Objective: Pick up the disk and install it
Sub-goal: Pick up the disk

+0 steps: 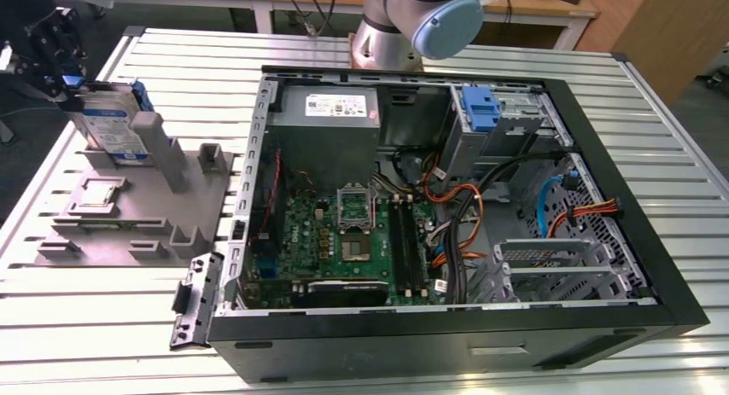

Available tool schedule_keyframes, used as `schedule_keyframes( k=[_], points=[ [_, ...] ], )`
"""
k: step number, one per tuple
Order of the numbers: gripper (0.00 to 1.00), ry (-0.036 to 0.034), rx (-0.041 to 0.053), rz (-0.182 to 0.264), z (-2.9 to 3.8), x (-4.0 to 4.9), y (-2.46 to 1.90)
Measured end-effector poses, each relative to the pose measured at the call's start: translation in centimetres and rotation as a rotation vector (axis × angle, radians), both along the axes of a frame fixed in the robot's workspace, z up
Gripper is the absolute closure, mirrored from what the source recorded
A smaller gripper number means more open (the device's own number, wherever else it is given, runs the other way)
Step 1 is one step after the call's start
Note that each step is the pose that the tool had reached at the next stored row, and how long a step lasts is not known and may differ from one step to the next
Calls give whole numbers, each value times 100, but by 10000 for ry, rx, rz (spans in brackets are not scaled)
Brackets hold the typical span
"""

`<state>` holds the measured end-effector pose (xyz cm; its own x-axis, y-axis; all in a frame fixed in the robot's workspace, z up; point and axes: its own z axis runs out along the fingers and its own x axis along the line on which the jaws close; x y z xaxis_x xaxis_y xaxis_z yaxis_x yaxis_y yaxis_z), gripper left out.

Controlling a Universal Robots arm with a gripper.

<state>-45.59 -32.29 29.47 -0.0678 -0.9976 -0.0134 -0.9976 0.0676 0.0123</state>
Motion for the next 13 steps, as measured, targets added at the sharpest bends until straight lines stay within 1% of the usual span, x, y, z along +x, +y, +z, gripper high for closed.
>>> schedule_keyframes(
  k=[13],
  points=[
    [62,-20,9,0,-37,0,0]
  ],
)
